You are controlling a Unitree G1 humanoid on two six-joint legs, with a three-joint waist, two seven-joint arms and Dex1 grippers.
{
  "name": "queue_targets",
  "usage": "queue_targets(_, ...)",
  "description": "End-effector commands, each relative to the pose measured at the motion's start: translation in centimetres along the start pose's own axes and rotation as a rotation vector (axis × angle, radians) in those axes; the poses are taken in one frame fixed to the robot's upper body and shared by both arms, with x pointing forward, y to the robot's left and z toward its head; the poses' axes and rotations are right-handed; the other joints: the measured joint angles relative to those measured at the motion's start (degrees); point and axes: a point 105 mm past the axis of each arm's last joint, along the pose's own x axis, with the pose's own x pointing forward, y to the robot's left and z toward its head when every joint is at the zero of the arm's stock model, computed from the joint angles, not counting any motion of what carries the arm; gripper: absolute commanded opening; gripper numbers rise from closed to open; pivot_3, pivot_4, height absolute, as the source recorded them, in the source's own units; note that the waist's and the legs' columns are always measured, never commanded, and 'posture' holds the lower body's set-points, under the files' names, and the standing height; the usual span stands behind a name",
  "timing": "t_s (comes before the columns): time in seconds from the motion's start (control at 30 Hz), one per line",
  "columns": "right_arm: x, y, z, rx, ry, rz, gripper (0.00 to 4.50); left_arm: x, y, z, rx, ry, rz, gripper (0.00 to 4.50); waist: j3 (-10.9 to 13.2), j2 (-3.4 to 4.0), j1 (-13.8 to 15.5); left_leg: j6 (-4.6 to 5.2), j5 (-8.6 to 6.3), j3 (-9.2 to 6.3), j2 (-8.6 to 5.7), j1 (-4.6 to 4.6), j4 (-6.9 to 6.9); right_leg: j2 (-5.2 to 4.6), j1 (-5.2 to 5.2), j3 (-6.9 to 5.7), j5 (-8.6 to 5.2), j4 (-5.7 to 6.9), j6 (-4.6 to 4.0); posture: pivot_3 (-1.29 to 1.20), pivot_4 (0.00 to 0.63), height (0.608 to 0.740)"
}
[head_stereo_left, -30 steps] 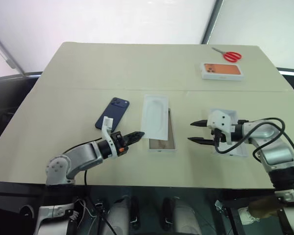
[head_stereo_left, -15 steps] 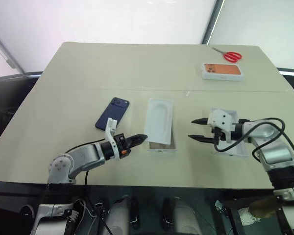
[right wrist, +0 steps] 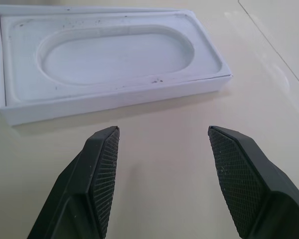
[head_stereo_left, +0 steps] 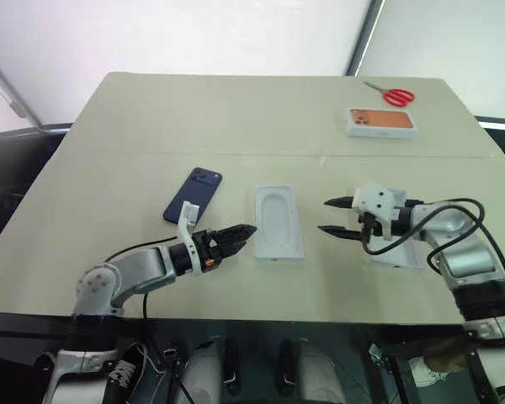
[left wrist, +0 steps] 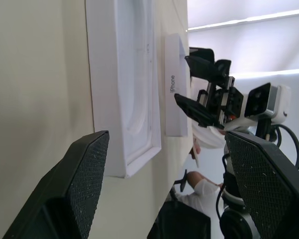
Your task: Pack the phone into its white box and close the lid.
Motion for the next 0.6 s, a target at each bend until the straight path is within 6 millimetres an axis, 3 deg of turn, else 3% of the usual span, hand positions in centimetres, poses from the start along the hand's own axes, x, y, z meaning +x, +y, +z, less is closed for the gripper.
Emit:
queue_targets(0.03,0.4,-0.8,2.4,-0.014,-0.081,-0.03,2.99,-1.0,-2.1,0.6,0.095,0.006,-0.075,3.98,0.01,0.01,0.0,0.0,0.0,0.0,0.0,-0.02,0.0,0.0,-0.02,0.0,-0.03,0.0,-0.06,0.0,0.15,0.738)
queue_targets(0.1,0.9,-0.9,3.2,0.028,-0.12,-0.034,2.99,-1.5,-2.3,1.3,0.161,-0.012,-0.069,3.98,0.01,0.02,0.04,-0.01,0.0,0.0,0.0,-0.02,-0.01,0.0,-0.04,0.0,-0.07,0.0,-0.12,0.0,0.15,0.738)
queue_targets(0.17,1.8,-0.8,4.1,0.036,-0.155,-0.05,2.44,-2.1,-2.3,2.4,0.264,-0.05,-0.036,4.06,0.01,0.01,0.01,-0.02,-0.01,0.0,-0.01,-0.03,-0.04,-0.01,-0.06,0.0,-0.07,0.0,-0.13,0.0,0.15,0.738)
queue_targets(0.23,2.8,-0.6,4.2,0.036,-0.151,-0.063,1.6,-2.5,-1.5,3.4,0.41,-0.08,0.051,4.06,0.01,0.03,0.0,-0.03,-0.01,0.03,-0.02,-0.05,-0.06,-0.01,-0.1,0.0,-0.07,-0.01,-0.14,0.0,0.15,0.738)
queue_targets(0.33,4.5,-0.6,4.2,-0.003,-0.126,-0.104,0.04,-3.1,-2.6,5.4,0.457,-0.177,-0.007,4.06,0.02,0.04,0.01,-0.04,-0.01,0.06,-0.03,-0.07,-0.13,-0.01,-0.14,0.01,-0.07,-0.02,-0.14,0.0,0.15,0.738)
queue_targets(0.5,7.6,-0.1,3.9,-0.096,-0.056,-0.104,0.04,-4.0,-2.6,8.0,0.628,-0.259,0.055,4.06,0.03,0.06,-0.12,-0.08,0.01,0.08,-0.03,-0.14,-0.2,-0.01,-0.24,0.01,-0.07,-0.04,-0.14,0.0,0.15,0.738)
queue_targets(0.6,9.1,0.7,3.9,-0.16,-0.028,-0.084,0.04,-4.2,-2.4,8.6,0.645,-0.285,0.06,4.06,0.03,0.06,-0.24,-0.11,0.03,0.14,-0.02,-0.14,-0.27,0.04,-0.3,0.02,-0.06,-0.03,-0.12,0.0,0.15,0.738)
